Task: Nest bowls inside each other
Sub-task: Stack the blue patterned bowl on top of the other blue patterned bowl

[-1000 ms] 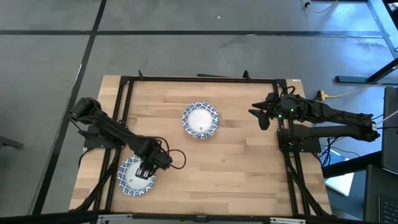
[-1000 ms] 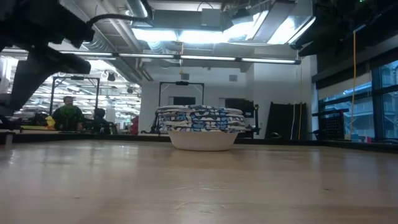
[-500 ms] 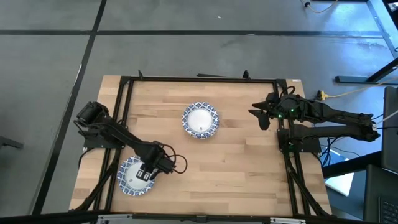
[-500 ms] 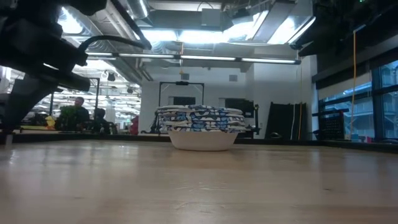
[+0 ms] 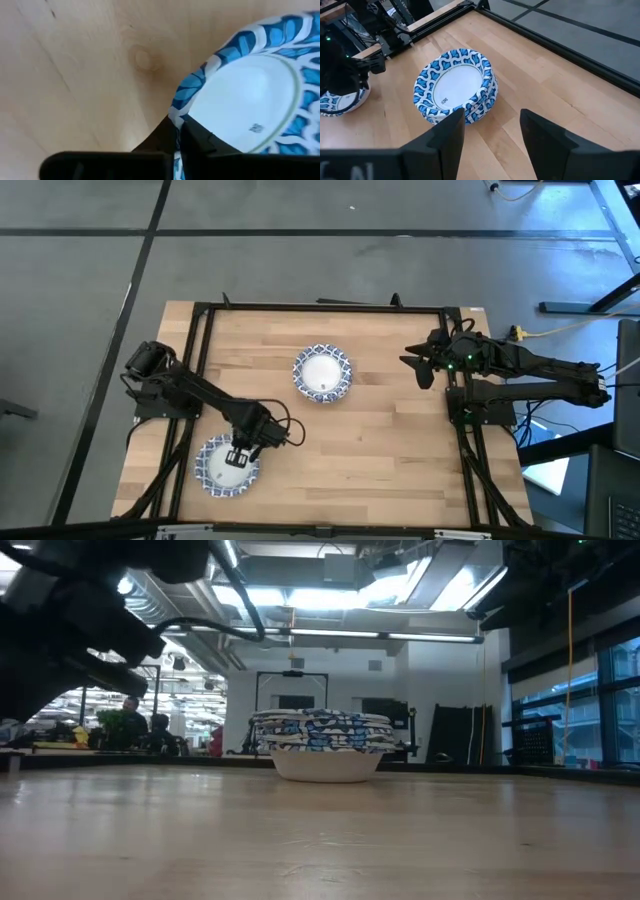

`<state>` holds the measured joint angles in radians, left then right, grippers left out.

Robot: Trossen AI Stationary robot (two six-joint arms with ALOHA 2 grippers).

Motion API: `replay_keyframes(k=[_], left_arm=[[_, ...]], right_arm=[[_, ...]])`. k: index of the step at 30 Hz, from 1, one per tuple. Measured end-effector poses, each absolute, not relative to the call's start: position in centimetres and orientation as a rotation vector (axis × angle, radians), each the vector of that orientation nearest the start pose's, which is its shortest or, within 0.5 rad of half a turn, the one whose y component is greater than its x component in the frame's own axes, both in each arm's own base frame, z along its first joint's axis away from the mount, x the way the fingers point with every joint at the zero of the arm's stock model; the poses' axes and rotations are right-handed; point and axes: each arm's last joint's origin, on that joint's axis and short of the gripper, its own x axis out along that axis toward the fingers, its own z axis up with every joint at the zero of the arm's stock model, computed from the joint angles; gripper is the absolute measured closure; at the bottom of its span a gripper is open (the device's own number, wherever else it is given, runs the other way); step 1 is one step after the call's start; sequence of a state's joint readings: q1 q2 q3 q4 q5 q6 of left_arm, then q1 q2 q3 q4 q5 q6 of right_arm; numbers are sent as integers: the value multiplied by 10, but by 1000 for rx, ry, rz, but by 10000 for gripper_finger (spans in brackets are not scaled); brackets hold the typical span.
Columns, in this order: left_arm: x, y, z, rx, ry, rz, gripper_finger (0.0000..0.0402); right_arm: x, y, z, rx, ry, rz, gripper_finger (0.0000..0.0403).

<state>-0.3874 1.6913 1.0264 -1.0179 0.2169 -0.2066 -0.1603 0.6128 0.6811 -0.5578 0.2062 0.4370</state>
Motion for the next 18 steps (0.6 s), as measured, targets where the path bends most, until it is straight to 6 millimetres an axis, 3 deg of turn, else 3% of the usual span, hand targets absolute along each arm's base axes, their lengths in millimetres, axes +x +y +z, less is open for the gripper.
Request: replay_keyframes(k=[8,18], left_arm=[[261,-83,166,-187,1715,-173,398],[282,-33,172,-499,1551,79,400]], right_arm=[[127,-26,287,412,406,-460,210],[127,-26,287,420,412,-434,210]])
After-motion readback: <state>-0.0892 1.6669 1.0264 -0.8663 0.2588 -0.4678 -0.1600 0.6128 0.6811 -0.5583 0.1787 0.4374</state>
